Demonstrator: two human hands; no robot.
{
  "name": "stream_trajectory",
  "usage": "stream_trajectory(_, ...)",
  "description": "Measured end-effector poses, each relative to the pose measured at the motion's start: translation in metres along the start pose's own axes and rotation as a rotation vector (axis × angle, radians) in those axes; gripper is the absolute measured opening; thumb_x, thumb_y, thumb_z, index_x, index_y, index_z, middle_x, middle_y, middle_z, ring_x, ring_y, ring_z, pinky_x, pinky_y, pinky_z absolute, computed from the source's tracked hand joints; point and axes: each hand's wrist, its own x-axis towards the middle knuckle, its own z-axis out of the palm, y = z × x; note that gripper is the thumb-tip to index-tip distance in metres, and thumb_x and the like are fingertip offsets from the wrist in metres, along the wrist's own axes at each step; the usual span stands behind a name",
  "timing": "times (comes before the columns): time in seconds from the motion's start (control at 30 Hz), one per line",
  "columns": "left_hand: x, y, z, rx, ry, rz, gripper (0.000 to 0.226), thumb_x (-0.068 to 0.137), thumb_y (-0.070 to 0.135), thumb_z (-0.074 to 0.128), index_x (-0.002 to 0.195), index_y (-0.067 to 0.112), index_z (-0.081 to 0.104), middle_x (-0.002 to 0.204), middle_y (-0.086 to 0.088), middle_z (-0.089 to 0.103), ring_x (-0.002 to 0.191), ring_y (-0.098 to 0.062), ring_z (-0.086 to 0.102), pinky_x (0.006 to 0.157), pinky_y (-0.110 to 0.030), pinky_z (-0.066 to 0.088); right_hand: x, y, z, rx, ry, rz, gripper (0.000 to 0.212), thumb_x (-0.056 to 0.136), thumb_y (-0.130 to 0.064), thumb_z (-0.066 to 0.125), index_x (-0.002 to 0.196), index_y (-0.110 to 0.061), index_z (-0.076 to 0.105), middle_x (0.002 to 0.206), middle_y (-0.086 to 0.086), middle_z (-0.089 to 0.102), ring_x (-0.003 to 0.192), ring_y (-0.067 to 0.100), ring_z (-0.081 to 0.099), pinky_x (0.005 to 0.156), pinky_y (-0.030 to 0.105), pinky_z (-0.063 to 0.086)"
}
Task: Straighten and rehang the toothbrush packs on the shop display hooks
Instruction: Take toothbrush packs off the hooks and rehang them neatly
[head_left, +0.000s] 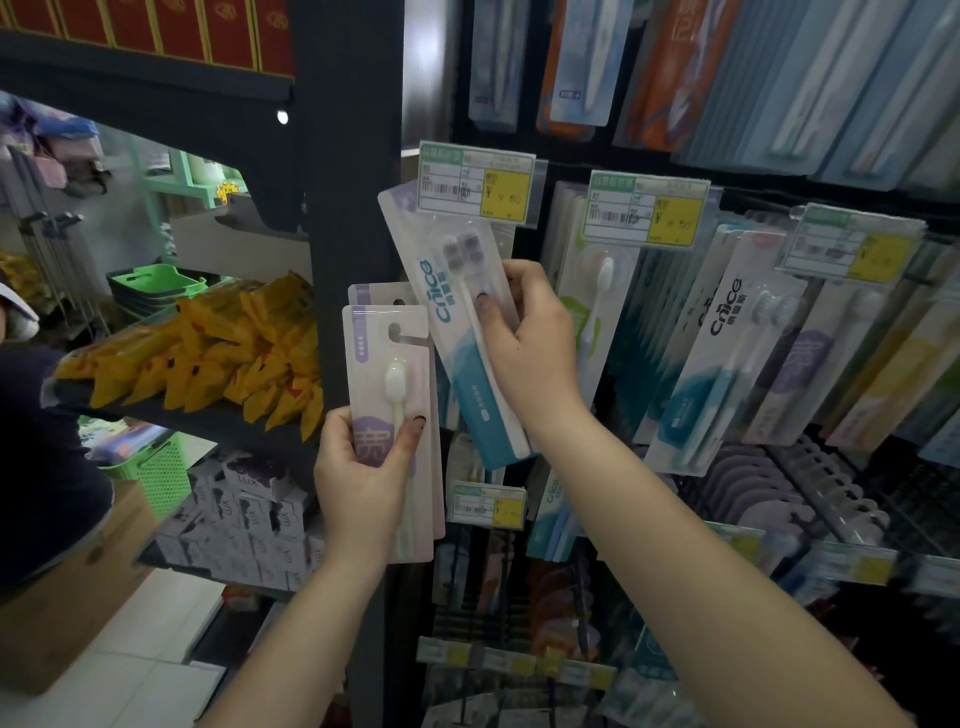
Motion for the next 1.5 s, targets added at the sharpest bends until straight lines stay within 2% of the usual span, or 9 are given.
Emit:
stream_trajectory(0.1,0.000,0.004,0.004,-0.012,-0.009,0.011,0.028,0.076,0.020,0.071,0.077,0.027,0.045,0.070,0.006,0.051,0.059,0.004,0.051,0.053,-0.007,0.041,0.004,-0.003,-0.001,0.006,0.013,0.013,0.015,0.092,-0.013,0.054,0.106,-0.010,0.053,0.096,-0.003,0.061,0.088,0.012,0.058,0.073,0.019,0.046)
stream_trajectory(0.23,-0.001,0.006,0.008,-0.026,-0.021,0.028,0.029,0.077,0.015,0.072,0.076,0.026,0.045,0.070,0.007,0.051,0.059,0.006,0.052,0.053,-0.007,0.041,0.005,-0.007,-0.002,0.055,0.024,0.045,0.014,0.091,-0.014,0.055,0.103,-0.017,0.048,0.089,-0.013,0.055,0.080,0.000,0.054,0.067,0.005,0.041)
stream_trajectory(0.47,0.000,0.003,0.007,-0.016,-0.021,0.048,0.030,0.077,0.014,0.072,0.075,0.025,0.044,0.068,0.007,0.050,0.058,0.005,0.051,0.054,-0.007,0.040,0.005,-0.007,0.000,0.105,0.050,0.105,0.016,0.091,-0.015,0.056,0.100,-0.019,0.044,0.084,-0.018,0.051,0.074,-0.007,0.051,0.062,0.001,0.040)
stream_trajectory(0.63,0.001,0.003,0.006,-0.010,-0.008,0.050,0.031,0.077,0.013,0.072,0.076,0.027,0.044,0.069,0.008,0.051,0.059,0.007,0.052,0.054,-0.006,0.040,0.005,-0.007,0.003,0.133,0.049,0.138,0.015,0.091,-0.015,0.056,0.100,-0.018,0.044,0.083,-0.016,0.051,0.072,-0.006,0.050,0.059,0.002,0.040)
stream_trajectory(0.87,0.003,0.000,0.006,0.003,-0.005,0.042,0.031,0.077,0.015,0.072,0.076,0.027,0.044,0.069,0.007,0.051,0.058,0.006,0.052,0.054,-0.006,0.041,0.007,-0.004,0.003,0.167,0.050,0.191,0.019,0.089,-0.018,0.059,0.099,-0.020,0.043,0.094,0.001,0.061,0.077,0.005,0.058,0.060,0.007,0.044)
stream_trajectory(1.13,0.004,-0.005,0.011,0.006,-0.031,0.022,0.027,0.076,0.023,0.072,0.077,0.027,0.045,0.071,0.004,0.052,0.058,0.002,0.049,0.055,-0.008,0.041,0.004,0.009,0.000,0.156,0.109,0.234,0.016,0.087,-0.017,0.061,0.096,-0.018,0.048,0.095,0.008,0.063,0.087,0.020,0.062,0.073,0.029,0.052)
stream_trajectory(1.37,0.004,-0.004,0.016,0.007,-0.050,0.022,0.024,0.078,0.019,0.071,0.079,0.022,0.047,0.073,0.004,0.053,0.059,0.005,0.051,0.055,-0.007,0.042,0.004,0.010,-0.001,0.144,0.122,0.238,0.014,0.090,-0.019,0.058,0.098,-0.017,0.047,0.096,0.004,0.060,0.086,0.015,0.058,0.067,0.017,0.045)
stream_trajectory(1.5,0.005,-0.005,0.018,0.017,-0.040,0.023,0.025,0.077,0.019,0.072,0.086,0.012,0.049,0.074,0.005,0.054,0.060,0.006,0.052,0.055,-0.006,0.042,0.001,0.013,0.001,0.170,0.117,0.247,0.011,0.091,-0.017,0.055,0.094,-0.016,0.045,0.085,-0.004,0.052,0.073,0.005,0.050,0.059,0.008,0.041)
